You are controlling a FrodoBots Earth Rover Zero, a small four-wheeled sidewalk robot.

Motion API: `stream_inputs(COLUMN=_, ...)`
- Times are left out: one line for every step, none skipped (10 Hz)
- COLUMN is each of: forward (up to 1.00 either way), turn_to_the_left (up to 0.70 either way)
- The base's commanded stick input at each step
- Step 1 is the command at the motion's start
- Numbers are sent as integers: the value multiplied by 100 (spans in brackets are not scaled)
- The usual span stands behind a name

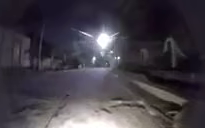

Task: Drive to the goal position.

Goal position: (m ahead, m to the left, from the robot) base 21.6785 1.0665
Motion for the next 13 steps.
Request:
stream_inputs(forward=70, turn_to_the_left=-35)
stream_inputs(forward=70, turn_to_the_left=0)
stream_inputs(forward=70, turn_to_the_left=0)
stream_inputs(forward=70, turn_to_the_left=0)
stream_inputs(forward=70, turn_to_the_left=0)
stream_inputs(forward=70, turn_to_the_left=0)
stream_inputs(forward=70, turn_to_the_left=0)
stream_inputs(forward=70, turn_to_the_left=0)
stream_inputs(forward=70, turn_to_the_left=0)
stream_inputs(forward=70, turn_to_the_left=0)
stream_inputs(forward=70, turn_to_the_left=0)
stream_inputs(forward=70, turn_to_the_left=0)
stream_inputs(forward=70, turn_to_the_left=0)
